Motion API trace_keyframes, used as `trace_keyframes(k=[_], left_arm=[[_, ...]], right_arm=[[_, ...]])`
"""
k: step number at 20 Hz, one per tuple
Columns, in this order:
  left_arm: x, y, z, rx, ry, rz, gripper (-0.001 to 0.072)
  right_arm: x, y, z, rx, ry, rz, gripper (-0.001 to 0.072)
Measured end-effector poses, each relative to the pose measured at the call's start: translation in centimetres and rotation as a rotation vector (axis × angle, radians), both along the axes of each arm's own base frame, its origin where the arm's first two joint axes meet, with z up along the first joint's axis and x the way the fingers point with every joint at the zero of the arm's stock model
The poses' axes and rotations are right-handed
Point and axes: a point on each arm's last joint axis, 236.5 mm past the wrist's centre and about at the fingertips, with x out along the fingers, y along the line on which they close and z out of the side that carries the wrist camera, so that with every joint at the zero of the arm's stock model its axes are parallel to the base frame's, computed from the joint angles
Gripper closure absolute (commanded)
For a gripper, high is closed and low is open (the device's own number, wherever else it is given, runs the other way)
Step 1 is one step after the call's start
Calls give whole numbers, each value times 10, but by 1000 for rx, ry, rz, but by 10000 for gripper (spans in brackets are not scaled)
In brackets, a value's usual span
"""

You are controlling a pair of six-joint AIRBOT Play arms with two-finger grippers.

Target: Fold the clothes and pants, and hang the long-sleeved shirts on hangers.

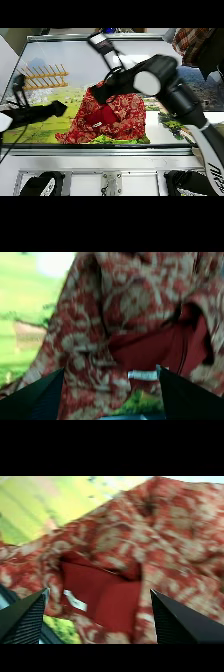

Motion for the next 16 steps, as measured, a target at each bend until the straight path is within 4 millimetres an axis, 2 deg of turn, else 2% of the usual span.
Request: trace_keyframes(k=[4,7,9,10,11,15,16], left_arm=[[-20,-39,-75,103,155,-96,87],[-23,-66,-111,207,204,-137,87],[-21,-74,-131,319,227,-145,87],[-11,-74,-150,434,257,-115,87],[-2,-71,-159,478,277,-88,87],[4,-62,-170,520,315,-46,89],[2,-58,-173,530,327,-43,167]], right_arm=[[6,-58,26,4,-12,-118,-2],[2,-78,36,14,-16,-165,-3],[-1,-88,39,12,-15,-186,-3],[-3,-93,39,8,-10,-199,-3],[-4,-95,39,3,-6,-202,-3],[-7,-98,37,-6,8,-205,-2],[-7,-98,36,-8,10,-205,-2]])
